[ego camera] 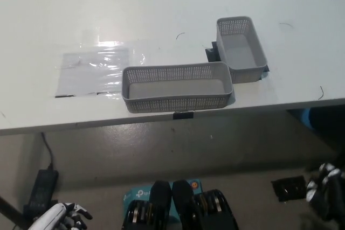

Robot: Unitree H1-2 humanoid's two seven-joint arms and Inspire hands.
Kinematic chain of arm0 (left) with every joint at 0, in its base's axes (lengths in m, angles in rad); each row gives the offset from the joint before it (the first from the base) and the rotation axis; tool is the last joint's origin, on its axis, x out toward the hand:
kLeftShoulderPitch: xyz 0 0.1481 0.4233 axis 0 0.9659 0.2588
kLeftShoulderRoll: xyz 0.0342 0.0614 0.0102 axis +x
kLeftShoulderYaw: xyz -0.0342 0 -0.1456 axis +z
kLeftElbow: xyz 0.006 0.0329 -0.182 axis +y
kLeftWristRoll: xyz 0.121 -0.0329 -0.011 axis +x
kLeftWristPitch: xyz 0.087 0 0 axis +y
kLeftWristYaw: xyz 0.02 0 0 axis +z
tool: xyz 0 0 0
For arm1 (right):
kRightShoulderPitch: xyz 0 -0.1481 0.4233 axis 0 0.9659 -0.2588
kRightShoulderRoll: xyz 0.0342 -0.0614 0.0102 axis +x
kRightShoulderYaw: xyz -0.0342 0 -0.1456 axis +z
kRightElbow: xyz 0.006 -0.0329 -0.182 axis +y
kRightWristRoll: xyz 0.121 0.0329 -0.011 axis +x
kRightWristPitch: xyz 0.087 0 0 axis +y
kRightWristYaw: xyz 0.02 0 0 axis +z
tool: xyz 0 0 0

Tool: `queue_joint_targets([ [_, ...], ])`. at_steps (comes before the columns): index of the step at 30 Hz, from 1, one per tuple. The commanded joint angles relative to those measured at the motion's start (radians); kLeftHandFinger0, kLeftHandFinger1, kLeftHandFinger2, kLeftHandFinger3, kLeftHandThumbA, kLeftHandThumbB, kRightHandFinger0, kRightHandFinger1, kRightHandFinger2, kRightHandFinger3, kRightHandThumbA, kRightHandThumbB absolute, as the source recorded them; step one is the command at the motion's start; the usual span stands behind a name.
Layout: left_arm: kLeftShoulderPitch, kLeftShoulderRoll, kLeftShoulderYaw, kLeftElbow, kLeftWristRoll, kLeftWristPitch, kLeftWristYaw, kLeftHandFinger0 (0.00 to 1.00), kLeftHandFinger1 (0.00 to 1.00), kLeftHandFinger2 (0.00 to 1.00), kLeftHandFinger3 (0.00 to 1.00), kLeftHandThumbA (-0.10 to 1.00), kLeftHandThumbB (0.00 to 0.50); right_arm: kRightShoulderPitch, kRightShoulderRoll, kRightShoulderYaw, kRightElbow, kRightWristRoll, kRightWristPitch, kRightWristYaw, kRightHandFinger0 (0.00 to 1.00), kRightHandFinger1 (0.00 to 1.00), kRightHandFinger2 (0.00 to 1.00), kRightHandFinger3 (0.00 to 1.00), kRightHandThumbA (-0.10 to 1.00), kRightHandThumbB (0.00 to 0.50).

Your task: The robot uses its right hand to pick up the grey box kept on the middle on the desk and place it on top of another box next to it in a right angle

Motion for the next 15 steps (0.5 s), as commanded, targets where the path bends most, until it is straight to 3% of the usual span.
queue_joint_targets([
  [1,-0.009,0.03,0.008,-0.027,0.033,0.034,-0.027,0.35,0.4,0.49,0.58,0.12,0.319,-0.101,-0.041,-0.037,-0.128,-0.074,0.043,0.036,0.0,0.0,0.09,0.68,0.23,0.111],
  [4,-0.007,0.034,0.011,-0.039,0.037,0.04,-0.039,0.36,0.4,0.5,0.61,0.13,0.316,-0.214,-0.069,-0.066,-0.183,-0.031,0.01,0.067,0.0,0.0,0.11,0.66,0.07,0.14],
  [7,-0.009,0.035,0.013,-0.045,0.039,0.041,-0.044,0.38,0.42,0.52,0.61,0.12,0.313,-0.29,-0.096,-0.072,-0.197,-0.006,0.007,0.116,0.0,0.0,0.14,0.68,0.05,0.167],
  [12,-0.016,0.034,0.018,-0.043,0.046,0.037,-0.052,0.34,0.39,0.49,0.59,0.1,0.31,-0.436,-0.158,-0.05,-0.145,0.056,-0.02,0.221,0.05,0.1,0.24,0.56,0.04,0.309],
  [13,-0.016,0.03,0.024,-0.043,0.036,0.043,-0.057,0.36,0.41,0.5,0.59,0.08,0.306,-0.455,-0.168,-0.037,-0.132,0.048,-0.022,0.237,0.1,0.15,0.28,0.55,0.04,0.324],
  [14,-0.019,0.031,0.026,-0.041,0.034,0.04,-0.06,0.38,0.42,0.53,0.6,0.08,0.312,-0.482,-0.188,-0.015,-0.105,0.041,-0.042,0.257,0.35,0.26,0.28,0.55,0.03,0.333],
  [15,-0.021,0.034,0.026,-0.039,0.037,0.033,-0.061,0.37,0.41,0.52,0.6,0.08,0.315,-0.492,-0.198,-0.005,-0.093,0.034,-0.057,0.258,0.62,0.47,0.33,0.54,0.03,0.367],
])
